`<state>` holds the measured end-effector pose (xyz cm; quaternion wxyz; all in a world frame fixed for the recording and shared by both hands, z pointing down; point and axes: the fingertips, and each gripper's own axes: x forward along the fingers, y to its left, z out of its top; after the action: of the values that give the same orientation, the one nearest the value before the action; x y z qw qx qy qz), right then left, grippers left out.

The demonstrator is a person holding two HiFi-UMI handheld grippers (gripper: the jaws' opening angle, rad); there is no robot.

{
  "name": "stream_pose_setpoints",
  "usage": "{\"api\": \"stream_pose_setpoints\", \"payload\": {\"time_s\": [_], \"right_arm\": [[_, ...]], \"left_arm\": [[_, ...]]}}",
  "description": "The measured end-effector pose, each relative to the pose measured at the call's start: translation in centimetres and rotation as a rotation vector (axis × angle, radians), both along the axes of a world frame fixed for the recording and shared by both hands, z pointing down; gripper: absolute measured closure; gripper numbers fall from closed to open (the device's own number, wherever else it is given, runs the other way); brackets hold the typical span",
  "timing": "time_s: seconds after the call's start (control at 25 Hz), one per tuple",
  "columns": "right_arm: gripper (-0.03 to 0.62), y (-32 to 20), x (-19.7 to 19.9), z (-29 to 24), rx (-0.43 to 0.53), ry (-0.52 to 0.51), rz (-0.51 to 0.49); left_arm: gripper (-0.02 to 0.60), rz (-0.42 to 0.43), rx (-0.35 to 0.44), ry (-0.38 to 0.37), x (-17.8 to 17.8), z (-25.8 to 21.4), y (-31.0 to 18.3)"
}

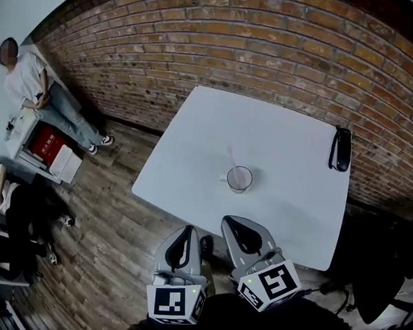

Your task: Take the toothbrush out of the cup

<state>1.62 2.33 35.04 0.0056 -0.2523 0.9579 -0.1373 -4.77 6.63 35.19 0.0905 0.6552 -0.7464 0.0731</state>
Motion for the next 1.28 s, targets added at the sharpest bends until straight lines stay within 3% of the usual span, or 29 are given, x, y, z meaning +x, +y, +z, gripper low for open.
{"api": "stream_pose_setpoints", "payload": {"time_s": [0.36,0.92,1.28], "right_arm": [[0.592,-5.0,-4.0,0.6,-0.021,0.066,0.150],[0.594,-12.0,-6.6,-1.3,0.024,0.096,0.429],[0.593,-13.9,-6.3,-2.6,0.067,0.117,0.532]], "left_arm": [[0.574,0.211,-0.007,0.055,-3.2,0.3,-8.1],[0.574,0.507,0.038,0.098,-5.5,-1.3,-16.6],[0.574,0.588,0.076,0.126,-5.6,-2.0,-19.1]]}}
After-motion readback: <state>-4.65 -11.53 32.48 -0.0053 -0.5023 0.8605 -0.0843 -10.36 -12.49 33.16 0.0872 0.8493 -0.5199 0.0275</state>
